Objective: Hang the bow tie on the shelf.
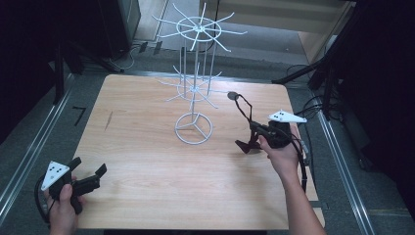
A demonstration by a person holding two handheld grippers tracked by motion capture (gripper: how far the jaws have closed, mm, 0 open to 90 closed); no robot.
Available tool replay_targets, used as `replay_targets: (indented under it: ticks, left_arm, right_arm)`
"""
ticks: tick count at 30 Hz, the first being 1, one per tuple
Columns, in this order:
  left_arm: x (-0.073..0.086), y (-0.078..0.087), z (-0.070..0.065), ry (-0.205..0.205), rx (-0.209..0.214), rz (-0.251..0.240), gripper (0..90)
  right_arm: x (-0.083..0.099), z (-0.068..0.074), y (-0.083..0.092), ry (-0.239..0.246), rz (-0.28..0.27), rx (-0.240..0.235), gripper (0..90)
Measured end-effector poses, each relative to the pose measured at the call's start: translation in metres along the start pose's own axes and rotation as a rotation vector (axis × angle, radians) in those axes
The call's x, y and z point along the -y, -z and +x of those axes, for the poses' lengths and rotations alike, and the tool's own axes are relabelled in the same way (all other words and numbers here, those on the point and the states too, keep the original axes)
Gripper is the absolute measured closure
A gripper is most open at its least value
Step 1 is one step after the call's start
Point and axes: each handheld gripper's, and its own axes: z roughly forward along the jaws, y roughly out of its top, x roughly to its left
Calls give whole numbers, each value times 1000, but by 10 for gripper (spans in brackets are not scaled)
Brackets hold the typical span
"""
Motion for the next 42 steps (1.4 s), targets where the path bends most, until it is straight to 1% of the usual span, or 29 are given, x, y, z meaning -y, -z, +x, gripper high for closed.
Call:
replay_targets:
  ticks: [2, 3, 4, 6, 10, 11, 13, 14, 18, 20, 25, 32, 34, 42]
  left_arm:
    - [0, 0, 0, 1, 1, 1, 32]
    - [0, 0, 0, -1, 2, 1, 32]
    - [0, 0, 0, 1, 1, 0, 32]
    - [0, 0, 0, 1, 1, 1, 32]
    - [0, 0, 0, 1, 1, 1, 32]
    - [0, 0, 0, 1, 2, 1, 32]
    - [0, 0, 0, 1, 1, 1, 32]
    - [0, 0, 0, 1, 1, 2, 32]
    - [0, 0, 0, 1, 2, 1, 32]
    - [0, 0, 1, 1, 3, 1, 32]
    - [0, 0, 1, 2, 4, 0, 32]
    - [0, 0, 1, 2, 5, 0, 32]
    - [0, 0, 1, 2, 5, 0, 32]
    - [0, 0, 1, 2, 5, 0, 32]
  right_arm:
    - [-5, 5, 2, -1, -29, -6, 900]
    - [-5, 5, 2, -1, -29, -6, 900]
    - [-8, 8, 4, -1, -46, -15, 900]
    - [-9, 9, 5, 1, -53, -14, 900]
    - [-17, 15, 9, -3, -88, -26, 900]
    - [-20, 17, 9, -5, -98, -37, 900]
    - [-21, 18, 9, -2, -102, -35, 900]
    - [-25, 21, 9, 1, -113, -41, 900]
    - [-28, 24, 8, 4, -126, -46, 900]
    - [-30, 26, 6, 2, -124, -61, 900]
    - [-32, 30, -2, 2, -117, -61, 900]
    - [-31, 27, -15, -53, -116, -69, 900]
    - [-30, 27, -19, -62, -104, -73, 900]
    - [-26, 31, -31, -68, -88, -86, 900]
